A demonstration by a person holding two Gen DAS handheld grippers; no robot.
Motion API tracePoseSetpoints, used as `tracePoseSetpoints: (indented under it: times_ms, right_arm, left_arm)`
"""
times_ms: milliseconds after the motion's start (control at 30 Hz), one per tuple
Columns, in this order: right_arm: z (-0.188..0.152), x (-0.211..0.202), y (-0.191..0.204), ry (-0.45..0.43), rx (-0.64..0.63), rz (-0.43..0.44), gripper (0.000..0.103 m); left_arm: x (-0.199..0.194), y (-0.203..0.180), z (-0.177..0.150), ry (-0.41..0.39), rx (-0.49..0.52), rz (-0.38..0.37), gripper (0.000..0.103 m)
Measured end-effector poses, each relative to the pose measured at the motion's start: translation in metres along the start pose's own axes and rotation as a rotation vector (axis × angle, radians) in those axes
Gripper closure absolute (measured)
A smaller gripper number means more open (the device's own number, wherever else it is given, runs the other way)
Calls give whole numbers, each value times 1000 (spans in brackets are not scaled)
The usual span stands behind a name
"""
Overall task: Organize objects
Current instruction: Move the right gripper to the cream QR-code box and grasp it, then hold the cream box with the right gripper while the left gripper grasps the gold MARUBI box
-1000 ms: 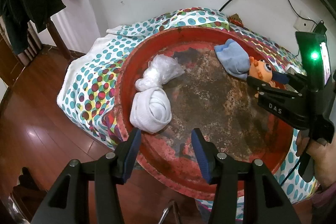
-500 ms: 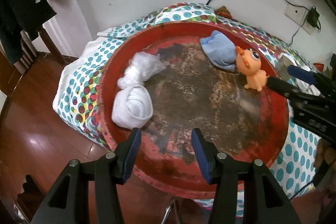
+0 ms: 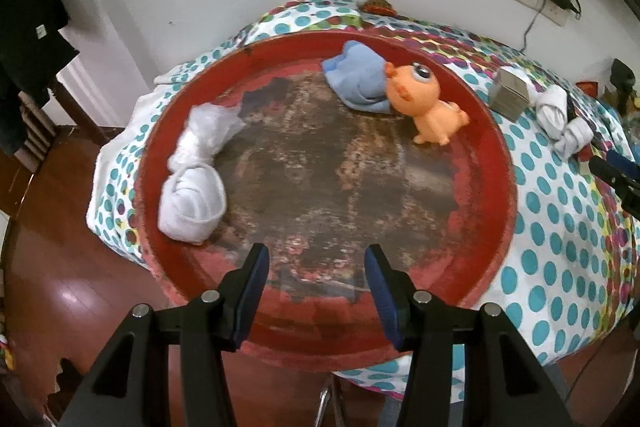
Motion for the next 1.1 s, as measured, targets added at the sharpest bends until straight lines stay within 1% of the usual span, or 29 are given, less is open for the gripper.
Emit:
tracePoseSetpoints:
  times_ms: [100,133,200,233,333,400,433,467,500,600,667,700,733,767,867,933,967,1100]
  right_arm:
    - [-13,3,-32,23,39,-41,28]
    - [-16,5,-38,28,43,-48,28]
    - [-22,11,-48,40,39,-60,34]
    - [-24,14,-49,44,36,-69,34]
    - [-27,22,-47,41,29,-58,34]
    - [-27,30,-43,39,-1,-79,35]
    - [-27,34,-42,42,-16,-87,38]
    - [-27,38,-40,46,-25,-96,45]
    - [-27,42,-40,45,-21,-99,47]
    - [-25,51,-45,40,-13,-117,48]
    - [-23,53,-49,29,-11,-125,51]
    - [-22,54,-53,30,-8,-126,57]
    - [-22,55,-56,27,-4,-128,60]
    - [-22,55,-60,24,1,-133,61]
    - [-24,54,-74,20,34,-127,62]
    - [-26,52,-83,18,67,-96,63]
    - [-27,50,-87,18,78,-99,64]
    - [-29,47,-96,12,100,-67,71]
  left_arm:
    - [-2,-10,0,-4,15,-18,52]
    - [-2,-15,0,-6,24,-26,52]
    - [-3,-23,-1,-8,43,-37,52]
    - [-3,-27,-2,-5,54,-44,52]
    - [0,-38,-5,4,85,-52,52]
    - [3,-44,-8,12,103,-54,52]
    - [5,-47,-9,18,112,-54,52]
    - [6,-49,-12,26,119,-55,52]
    - [8,-50,-13,32,125,-55,52]
    - [9,-52,-14,29,136,-44,52]
    - [7,-52,-14,27,133,-54,52]
    - [6,-52,-13,26,128,-63,52]
    - [6,-52,-13,24,127,-64,52]
    - [5,-53,-12,19,131,-62,52]
    - [6,-55,-13,20,140,-57,52]
    - [6,-55,-13,18,143,-50,52]
    - [5,-56,-13,16,145,-50,52]
    - [-1,-55,-8,-6,142,-47,52]
Point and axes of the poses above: each gripper's, at about its wrist camera, not at the fingertips, and x roughly the way its jaws point, y to its left, z to its top, the point moved 5 cm from there along x, roughly the way its jaws point, and after that the axes turned 11 degrees about -y, right-handed, at the moved point
